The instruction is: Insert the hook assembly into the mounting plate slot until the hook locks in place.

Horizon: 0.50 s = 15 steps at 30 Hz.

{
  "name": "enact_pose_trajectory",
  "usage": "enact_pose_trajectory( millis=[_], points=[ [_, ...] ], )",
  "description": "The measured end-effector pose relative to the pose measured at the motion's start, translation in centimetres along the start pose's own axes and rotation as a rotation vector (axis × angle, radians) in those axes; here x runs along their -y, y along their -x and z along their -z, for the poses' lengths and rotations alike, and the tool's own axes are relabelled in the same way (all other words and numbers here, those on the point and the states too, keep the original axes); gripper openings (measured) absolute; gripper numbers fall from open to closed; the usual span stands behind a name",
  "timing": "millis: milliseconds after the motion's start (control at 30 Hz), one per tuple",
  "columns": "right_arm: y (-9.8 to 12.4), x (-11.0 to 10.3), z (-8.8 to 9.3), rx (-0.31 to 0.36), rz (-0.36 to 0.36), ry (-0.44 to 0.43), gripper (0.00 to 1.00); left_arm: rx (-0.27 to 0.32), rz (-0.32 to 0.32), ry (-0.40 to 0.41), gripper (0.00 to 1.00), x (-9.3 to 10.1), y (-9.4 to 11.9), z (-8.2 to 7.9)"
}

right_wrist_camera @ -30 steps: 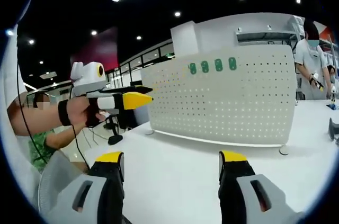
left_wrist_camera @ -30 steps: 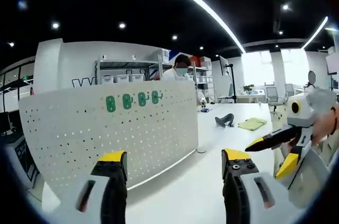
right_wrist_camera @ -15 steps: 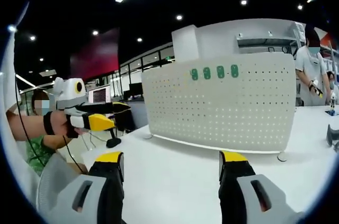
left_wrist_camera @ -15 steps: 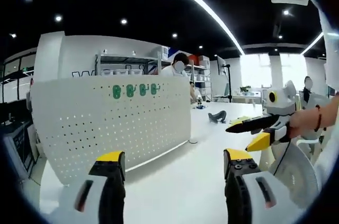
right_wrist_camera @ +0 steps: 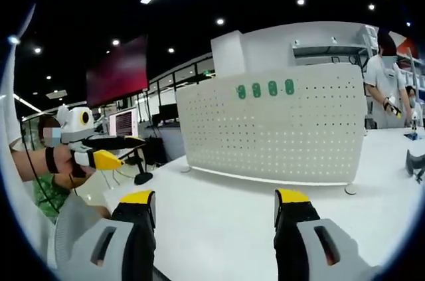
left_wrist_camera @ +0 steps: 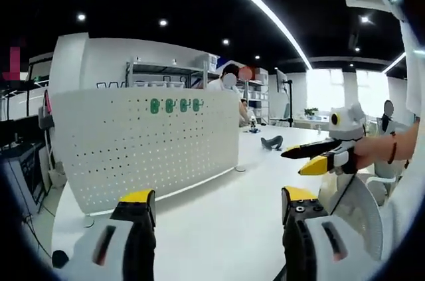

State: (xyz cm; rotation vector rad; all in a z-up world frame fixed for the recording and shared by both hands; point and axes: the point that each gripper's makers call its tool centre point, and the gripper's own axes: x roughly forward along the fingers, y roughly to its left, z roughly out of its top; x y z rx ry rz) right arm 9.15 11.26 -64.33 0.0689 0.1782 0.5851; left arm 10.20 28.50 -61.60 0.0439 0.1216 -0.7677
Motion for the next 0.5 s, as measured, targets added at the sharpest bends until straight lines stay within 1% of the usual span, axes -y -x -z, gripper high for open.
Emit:
enact_pose_trajectory(
  millis=[67, 100, 233, 300, 400, 500],
  points=[
    [-0.1, 0.05, 0.03, 0.003, 0.002, -0.003, 0.74, -0.003, -0.002, -0.021, 0.79, -0.09, 0.06, 0.01],
    [-0.15, 0.08, 0.1, 0.001, 0.003, -0.005, 0.74, -0.015, -0.004, -0.022, 0.79, -0.15, 0.14, 0.15],
    [-0.27, 0.14, 0.32, 0.005, 0.009, -0.009, 0.74, -0.005, -0.006, -0.017, 0.8, -0.14, 0.42, 0.11],
    [-0.37, 0.17, 0.57, -0.001, 0.015, -0.013, 0.74, -0.01, -0.007, -0.006, 0.8, -0.19, 0.51, 0.34],
    [-0.52, 0.13, 0.5, 0.008, 0.016, -0.02, 0.74, -0.013, -0.003, -0.01, 0.8, -0.25, 0.58, 0.53],
    [-0.83, -0.13, 0.74, -0.004, 0.008, -0.016, 0.74, -0.014, -0.016, 0.001, 0.79, -0.69, 0.48, 0.7]
  ],
)
